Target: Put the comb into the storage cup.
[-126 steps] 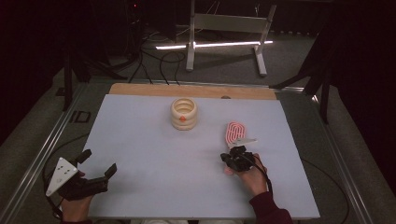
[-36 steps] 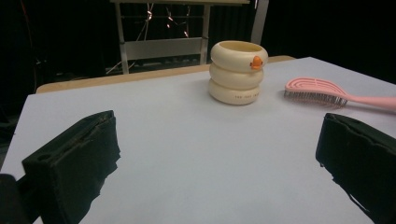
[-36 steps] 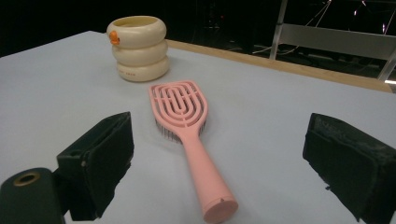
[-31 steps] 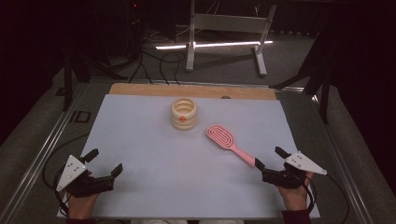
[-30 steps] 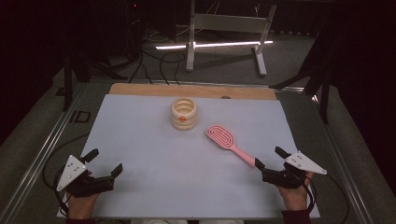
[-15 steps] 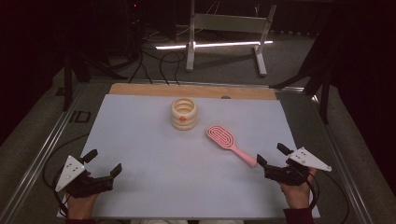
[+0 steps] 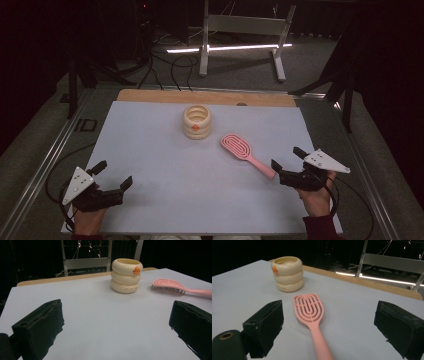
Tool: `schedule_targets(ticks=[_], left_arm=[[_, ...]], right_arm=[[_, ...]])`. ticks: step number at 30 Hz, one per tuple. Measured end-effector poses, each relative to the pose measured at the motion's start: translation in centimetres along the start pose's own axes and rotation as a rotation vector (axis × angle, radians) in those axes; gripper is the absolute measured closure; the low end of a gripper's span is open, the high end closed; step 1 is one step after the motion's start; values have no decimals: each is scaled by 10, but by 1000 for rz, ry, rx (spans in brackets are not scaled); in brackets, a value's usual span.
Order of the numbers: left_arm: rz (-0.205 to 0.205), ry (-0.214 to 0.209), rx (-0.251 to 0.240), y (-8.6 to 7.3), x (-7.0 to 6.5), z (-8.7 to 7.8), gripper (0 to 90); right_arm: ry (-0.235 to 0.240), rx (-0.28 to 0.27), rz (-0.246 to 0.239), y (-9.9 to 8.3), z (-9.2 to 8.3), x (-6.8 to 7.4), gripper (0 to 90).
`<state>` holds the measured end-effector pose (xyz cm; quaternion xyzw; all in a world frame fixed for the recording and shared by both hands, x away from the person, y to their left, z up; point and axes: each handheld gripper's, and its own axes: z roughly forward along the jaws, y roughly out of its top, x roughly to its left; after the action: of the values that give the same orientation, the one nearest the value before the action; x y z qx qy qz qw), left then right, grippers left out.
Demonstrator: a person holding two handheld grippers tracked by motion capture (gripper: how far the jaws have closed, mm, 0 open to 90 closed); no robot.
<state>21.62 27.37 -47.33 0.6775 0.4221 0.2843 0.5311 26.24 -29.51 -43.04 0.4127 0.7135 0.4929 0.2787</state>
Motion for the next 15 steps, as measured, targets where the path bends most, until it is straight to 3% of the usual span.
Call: schedule_targets(ticks=[15], left_arm=[[4, 2, 4, -1, 0, 0, 3]], right_arm=[[12, 68, -40, 21, 17, 1, 88]])
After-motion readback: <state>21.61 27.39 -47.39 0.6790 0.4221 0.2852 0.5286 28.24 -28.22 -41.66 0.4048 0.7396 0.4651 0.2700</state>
